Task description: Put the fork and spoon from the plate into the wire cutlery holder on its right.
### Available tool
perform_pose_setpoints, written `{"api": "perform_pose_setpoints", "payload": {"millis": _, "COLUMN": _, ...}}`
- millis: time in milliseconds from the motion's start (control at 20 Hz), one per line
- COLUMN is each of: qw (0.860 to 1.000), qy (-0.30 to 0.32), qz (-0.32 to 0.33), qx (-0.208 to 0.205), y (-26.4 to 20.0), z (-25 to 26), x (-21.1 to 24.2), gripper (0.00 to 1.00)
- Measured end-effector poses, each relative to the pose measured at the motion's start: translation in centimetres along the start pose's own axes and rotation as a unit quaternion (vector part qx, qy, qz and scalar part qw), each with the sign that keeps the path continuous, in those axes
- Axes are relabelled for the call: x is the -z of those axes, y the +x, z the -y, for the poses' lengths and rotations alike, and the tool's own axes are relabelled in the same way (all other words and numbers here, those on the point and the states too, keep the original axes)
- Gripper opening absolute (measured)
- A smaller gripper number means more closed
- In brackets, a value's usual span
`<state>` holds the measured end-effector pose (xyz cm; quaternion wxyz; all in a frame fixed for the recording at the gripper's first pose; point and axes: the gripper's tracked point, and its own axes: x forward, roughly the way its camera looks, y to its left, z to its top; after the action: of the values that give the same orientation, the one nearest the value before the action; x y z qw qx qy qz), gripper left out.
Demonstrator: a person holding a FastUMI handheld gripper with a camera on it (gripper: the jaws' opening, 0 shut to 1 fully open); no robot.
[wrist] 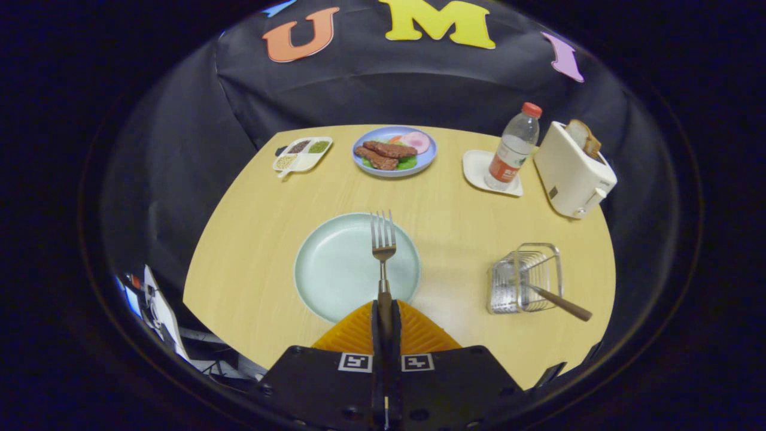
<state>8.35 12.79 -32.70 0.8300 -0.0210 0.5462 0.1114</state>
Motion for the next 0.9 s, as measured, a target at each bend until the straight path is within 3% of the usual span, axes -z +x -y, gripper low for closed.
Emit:
{"api": "perform_pose_setpoints", "payload": {"millis": 450, "qw": 0.995, "qy": 0.065, "qz": -0.071, "qx": 0.018, "y": -3.8, "z": 11.0, "x": 0.7, "gripper": 0.03}}
{"api": "perform_pose_setpoints", "payload": {"millis": 900, "qw": 0.975, "qy": 0.119, "qz": -0.189, "qx": 0.011, "y": -4.3, "z": 14.0, "x": 1.4, "gripper": 0.04}}
